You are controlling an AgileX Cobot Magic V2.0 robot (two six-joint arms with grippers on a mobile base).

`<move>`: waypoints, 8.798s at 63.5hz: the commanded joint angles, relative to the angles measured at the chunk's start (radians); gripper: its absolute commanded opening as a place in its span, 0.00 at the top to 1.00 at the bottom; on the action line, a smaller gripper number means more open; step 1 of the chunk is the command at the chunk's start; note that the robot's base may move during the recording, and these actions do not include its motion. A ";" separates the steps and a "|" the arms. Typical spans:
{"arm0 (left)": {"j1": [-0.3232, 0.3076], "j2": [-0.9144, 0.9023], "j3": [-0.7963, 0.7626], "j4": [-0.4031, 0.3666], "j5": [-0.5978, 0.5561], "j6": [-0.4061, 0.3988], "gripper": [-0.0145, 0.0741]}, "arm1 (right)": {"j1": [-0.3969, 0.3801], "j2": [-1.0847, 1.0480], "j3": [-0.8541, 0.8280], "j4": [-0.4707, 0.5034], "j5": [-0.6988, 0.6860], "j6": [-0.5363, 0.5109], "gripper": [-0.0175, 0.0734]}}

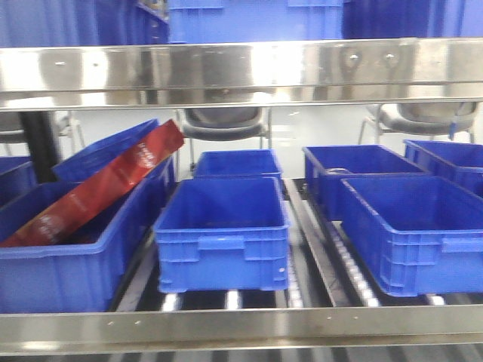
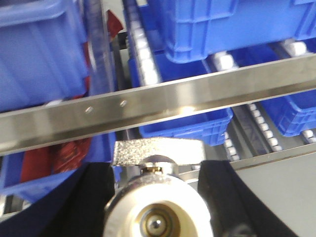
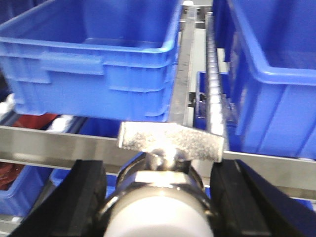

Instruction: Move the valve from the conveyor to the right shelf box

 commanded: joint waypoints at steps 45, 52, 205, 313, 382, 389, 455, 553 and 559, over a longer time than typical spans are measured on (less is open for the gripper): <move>-0.003 -0.014 -0.015 0.002 -0.040 -0.005 0.96 | -0.002 -0.016 -0.016 -0.007 -0.073 -0.001 0.99; -0.003 -0.014 -0.015 0.002 -0.040 -0.005 0.96 | -0.002 -0.016 -0.016 -0.007 -0.073 -0.001 0.99; -0.055 -0.007 -0.038 -0.060 -0.227 0.028 0.96 | 0.013 0.005 -0.093 0.038 -0.080 -0.010 0.99; -0.234 0.181 -0.276 -0.067 -0.168 0.028 0.73 | 0.176 0.133 -0.258 0.038 0.111 -0.029 0.82; -0.122 -0.945 1.205 -0.122 -0.791 0.028 0.96 | 0.176 -0.868 1.075 -0.046 -0.419 -0.029 0.99; -0.122 -1.017 1.339 -0.122 -0.888 0.028 0.96 | 0.176 -0.907 1.168 -0.051 -0.477 -0.029 0.99; -0.081 -1.116 1.459 -0.089 -0.942 0.028 0.96 | 0.176 -0.913 1.219 -0.051 -0.522 -0.029 0.99; 0.276 -1.535 1.891 -0.059 -1.038 0.028 0.96 | 0.176 -0.913 1.219 -0.051 -0.530 -0.029 0.99; 0.276 -1.535 1.891 -0.059 -1.038 0.028 0.96 | 0.170 -0.927 1.219 -0.051 -0.529 -0.029 0.99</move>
